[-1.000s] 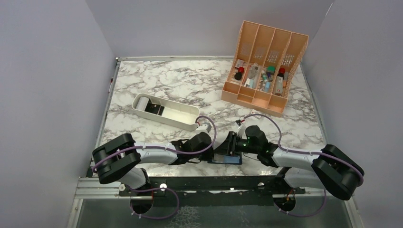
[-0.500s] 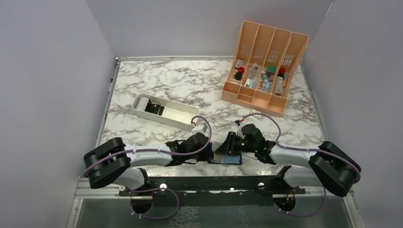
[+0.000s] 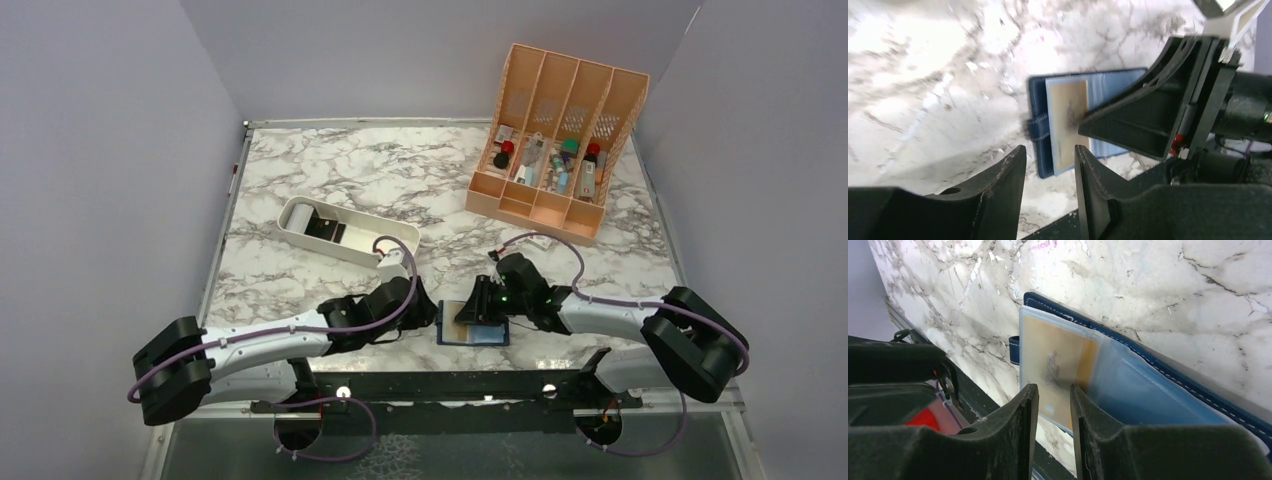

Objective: Put the credit cards into the card holder
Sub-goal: Turn over the card slot in the card holder, then pick up the credit card from the storage box.

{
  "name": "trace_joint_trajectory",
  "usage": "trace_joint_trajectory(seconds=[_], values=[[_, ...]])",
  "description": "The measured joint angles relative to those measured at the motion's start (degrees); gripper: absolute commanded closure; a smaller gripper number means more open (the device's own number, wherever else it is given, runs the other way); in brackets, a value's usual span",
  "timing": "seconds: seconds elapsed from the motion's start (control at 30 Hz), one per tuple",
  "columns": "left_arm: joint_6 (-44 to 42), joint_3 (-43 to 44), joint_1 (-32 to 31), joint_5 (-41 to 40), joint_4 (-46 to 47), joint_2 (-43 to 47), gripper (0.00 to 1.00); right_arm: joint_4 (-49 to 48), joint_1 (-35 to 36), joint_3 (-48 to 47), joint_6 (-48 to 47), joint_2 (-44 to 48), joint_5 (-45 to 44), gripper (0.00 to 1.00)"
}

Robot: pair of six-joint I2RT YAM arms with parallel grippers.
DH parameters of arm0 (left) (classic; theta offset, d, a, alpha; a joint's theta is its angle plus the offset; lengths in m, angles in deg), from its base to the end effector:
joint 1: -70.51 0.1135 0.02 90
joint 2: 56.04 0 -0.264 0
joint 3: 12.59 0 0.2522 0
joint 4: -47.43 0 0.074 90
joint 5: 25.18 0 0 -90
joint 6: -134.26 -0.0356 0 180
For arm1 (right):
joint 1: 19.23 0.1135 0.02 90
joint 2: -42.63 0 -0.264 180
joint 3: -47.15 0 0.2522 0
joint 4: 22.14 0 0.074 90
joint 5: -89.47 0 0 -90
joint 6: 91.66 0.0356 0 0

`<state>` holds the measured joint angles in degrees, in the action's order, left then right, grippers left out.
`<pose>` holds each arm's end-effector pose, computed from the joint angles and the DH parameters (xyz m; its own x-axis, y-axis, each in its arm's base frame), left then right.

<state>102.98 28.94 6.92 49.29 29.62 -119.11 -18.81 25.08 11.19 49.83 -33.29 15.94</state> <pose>0.1058 -0.1917 0.1876 -0.8052 -0.2299 -0.5466 0.1592 0.8041 -0.5727 0.1560 0.1663 0.1334 -0.9452 0.1259 -0.3011 -0.1251 0.7123 0.6906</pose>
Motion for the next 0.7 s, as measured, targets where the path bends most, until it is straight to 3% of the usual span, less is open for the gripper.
trace_joint_trajectory(seconds=[0.27,0.4,0.7], values=[[-8.7,9.84,5.42,-7.28,-9.81,1.49,0.56,6.97,0.0,-2.54,-1.84,2.69,-1.27,0.62],[-17.18,16.92,15.56,-9.03,-13.14,1.53,0.53,11.43,0.0,-2.97,-3.23,9.05,-2.62,0.62],[-33.35,23.12,32.96,-9.46,-17.27,0.52,0.53,18.32,0.0,-3.02,-5.9,19.32,-6.78,0.62]])
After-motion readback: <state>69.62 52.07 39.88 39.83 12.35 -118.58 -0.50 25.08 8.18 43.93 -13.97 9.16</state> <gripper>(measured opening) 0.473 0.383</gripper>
